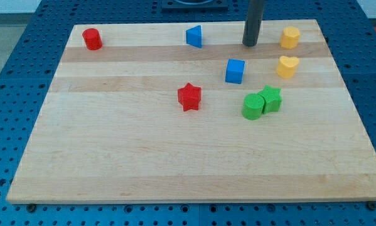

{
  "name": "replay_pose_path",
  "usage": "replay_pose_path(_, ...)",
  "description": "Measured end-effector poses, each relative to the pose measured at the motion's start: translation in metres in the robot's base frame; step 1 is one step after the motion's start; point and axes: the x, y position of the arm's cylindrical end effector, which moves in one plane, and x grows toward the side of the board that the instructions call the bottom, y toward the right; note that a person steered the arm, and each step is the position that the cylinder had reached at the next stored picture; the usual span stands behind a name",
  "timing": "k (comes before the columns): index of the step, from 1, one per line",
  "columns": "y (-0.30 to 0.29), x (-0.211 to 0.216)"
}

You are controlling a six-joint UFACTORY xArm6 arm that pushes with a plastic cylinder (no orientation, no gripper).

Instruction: Slightly move the blue cube down

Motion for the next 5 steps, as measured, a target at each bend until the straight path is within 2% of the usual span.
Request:
replay_pose_path(1, -0.009, 0.012)
replay_pose_path(2, -0.035, 0.056)
replay_pose_path(3, -0.035, 0.056)
replay_pose_path(4, -0.035, 0.107)
replay_pose_path(5, -0.035, 0.117)
